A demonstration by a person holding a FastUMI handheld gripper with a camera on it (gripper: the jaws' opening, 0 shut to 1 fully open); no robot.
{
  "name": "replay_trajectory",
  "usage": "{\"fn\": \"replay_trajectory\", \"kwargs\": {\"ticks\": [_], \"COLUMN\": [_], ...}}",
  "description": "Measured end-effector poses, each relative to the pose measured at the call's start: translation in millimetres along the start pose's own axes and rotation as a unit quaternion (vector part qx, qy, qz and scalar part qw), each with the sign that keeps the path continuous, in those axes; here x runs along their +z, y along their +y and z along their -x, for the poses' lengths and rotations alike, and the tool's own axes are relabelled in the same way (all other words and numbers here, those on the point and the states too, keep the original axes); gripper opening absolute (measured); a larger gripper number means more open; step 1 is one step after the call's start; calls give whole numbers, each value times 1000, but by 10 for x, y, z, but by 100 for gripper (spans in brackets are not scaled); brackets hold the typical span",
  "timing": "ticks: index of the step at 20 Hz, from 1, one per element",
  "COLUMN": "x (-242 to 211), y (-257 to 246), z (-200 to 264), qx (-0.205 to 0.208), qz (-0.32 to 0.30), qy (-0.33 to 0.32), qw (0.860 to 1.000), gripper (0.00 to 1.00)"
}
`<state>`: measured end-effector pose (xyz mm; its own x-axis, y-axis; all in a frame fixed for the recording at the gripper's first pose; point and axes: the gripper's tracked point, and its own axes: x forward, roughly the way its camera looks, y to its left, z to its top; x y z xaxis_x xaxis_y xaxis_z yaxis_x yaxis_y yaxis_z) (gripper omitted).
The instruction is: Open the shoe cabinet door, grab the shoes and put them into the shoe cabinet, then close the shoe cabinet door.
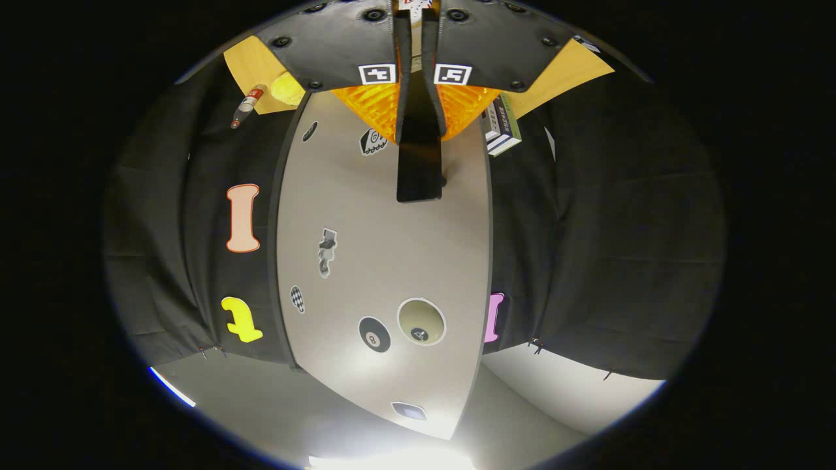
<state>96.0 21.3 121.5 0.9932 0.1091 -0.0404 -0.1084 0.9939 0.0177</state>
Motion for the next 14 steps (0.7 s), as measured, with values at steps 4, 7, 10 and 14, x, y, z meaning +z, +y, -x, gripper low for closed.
{"fn": "replay_trajectory", "kwargs": {"ticks": [4, 7, 10, 14], "x": [-47, -52, -42, -62], "y": [-443, -722, -988, -1343], "z": [287, 531, 662, 733], "qx": [-17, -22, -28, -39], "qz": [16, 18, 12, 8], "qy": [-8, -10, -11, -15], "qw": [1000, 1000, 999, 999], "gripper": [7, 6, 6, 5]}}
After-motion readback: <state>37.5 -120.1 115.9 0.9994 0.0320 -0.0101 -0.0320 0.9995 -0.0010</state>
